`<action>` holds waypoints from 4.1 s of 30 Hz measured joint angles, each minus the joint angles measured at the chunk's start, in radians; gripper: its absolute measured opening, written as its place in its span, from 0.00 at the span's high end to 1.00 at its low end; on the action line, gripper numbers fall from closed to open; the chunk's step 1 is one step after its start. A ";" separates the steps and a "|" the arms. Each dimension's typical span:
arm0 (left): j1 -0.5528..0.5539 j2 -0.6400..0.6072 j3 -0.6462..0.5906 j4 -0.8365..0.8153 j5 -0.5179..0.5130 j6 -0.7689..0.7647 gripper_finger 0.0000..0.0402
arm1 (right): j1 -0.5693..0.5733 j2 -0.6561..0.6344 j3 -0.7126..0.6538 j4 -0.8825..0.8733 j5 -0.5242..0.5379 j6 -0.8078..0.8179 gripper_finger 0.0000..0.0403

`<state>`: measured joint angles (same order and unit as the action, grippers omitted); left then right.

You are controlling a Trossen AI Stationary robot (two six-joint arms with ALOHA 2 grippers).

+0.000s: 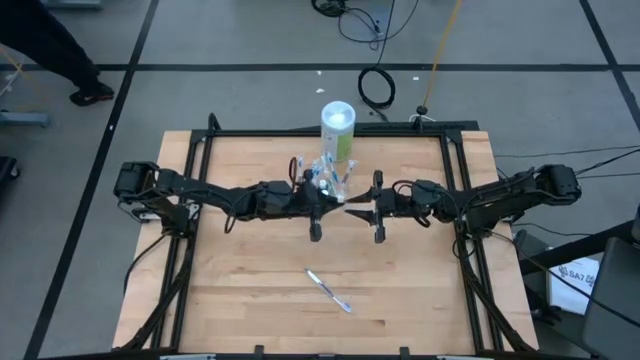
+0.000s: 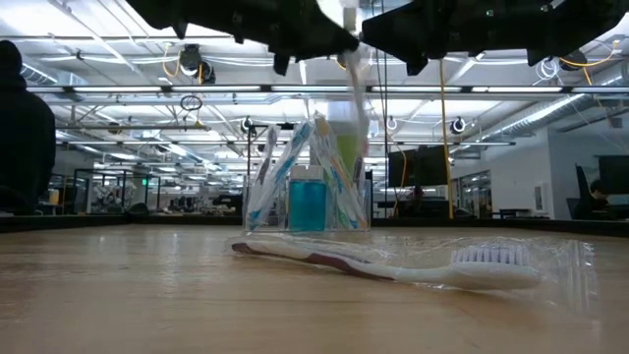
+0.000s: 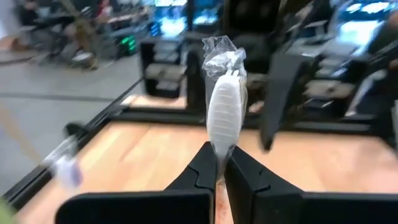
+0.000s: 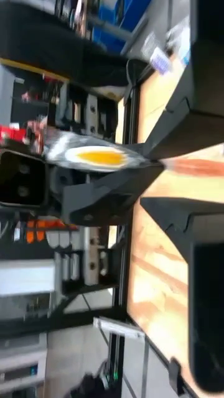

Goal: Pick & Place toothbrushing station
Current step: Put the orange toothbrush into the transparent organizer, then put the violet toothbrush into the transparent organizer

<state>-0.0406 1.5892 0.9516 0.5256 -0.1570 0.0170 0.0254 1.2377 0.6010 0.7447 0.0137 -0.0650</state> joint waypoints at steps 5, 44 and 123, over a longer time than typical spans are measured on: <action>0.000 -0.069 0.000 -0.134 -0.136 -0.086 0.95 | 0.000 0.000 0.000 -0.028 0.117 0.000 0.66; 0.058 -0.074 0.000 -0.681 -0.429 -0.522 0.98 | 0.000 0.000 0.000 -0.057 0.169 -0.007 0.67; -0.115 -0.090 -0.001 -0.650 0.157 -0.261 0.49 | 0.000 0.000 0.000 -0.064 0.169 -0.007 0.67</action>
<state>-0.1554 1.4994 0.9508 -0.1248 0.0004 -0.2441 0.0250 1.2377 0.6010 0.6807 0.1825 -0.0719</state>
